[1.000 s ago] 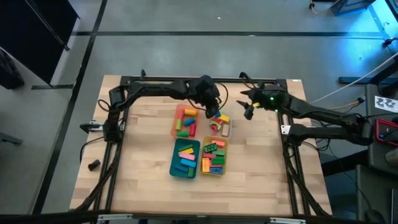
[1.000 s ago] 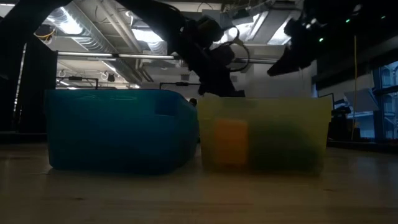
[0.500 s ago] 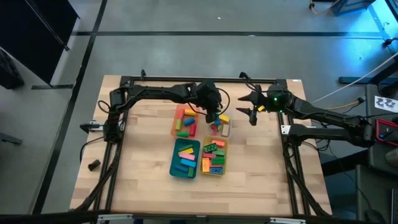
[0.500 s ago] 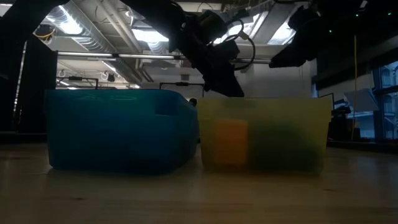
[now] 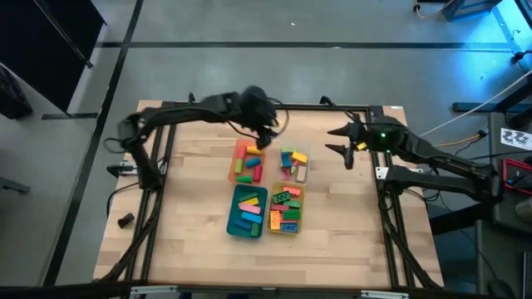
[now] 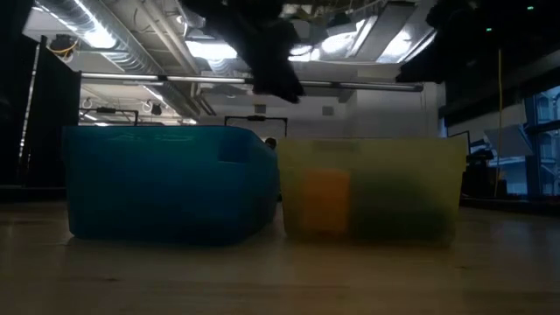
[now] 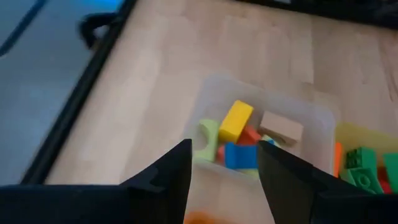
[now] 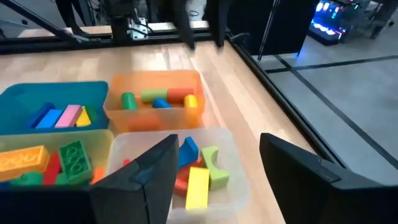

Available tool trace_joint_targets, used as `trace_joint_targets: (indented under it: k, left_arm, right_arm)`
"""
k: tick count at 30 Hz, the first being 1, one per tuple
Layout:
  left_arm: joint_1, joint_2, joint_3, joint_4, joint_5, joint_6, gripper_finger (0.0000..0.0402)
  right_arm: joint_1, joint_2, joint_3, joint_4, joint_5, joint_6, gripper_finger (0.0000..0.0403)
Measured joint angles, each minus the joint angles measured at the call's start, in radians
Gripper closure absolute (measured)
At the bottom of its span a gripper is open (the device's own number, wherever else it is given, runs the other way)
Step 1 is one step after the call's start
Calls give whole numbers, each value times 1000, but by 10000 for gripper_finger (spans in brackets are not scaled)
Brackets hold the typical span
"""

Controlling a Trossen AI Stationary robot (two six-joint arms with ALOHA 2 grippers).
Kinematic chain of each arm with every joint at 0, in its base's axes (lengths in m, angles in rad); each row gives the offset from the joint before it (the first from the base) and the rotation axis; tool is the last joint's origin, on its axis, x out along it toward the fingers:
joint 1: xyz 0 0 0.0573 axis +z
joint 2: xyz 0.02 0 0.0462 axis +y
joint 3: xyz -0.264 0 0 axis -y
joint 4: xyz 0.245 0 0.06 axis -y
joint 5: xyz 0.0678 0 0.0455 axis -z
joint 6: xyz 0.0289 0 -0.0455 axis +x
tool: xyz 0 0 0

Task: Sort blocks by size
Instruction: Return to home position

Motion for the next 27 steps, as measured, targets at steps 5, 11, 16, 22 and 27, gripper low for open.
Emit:
trace_joint_targets:
  k: [5, 11, 16, 22, 27]
  left_arm:
    - [49, -218, -196, 102, -2, -4, 238]
    - [75, -514, -497, 220, -4, -7, 238]
    - [77, -761, -697, 247, -38, -32, 237]
    - [76, -1056, -917, 315, -54, -72, 237]
    - [65, -1275, -1068, 360, -54, -118, 237]
  right_arm:
    - [0, -122, -100, 39, -11, 18, 178]
    - [0, -241, -311, 250, 17, 101, 178]
    - [0, -309, -411, 314, 20, 149, 178]
    - [0, -382, -445, 308, 20, 177, 178]
    - [0, -443, -445, 306, 46, 168, 178]
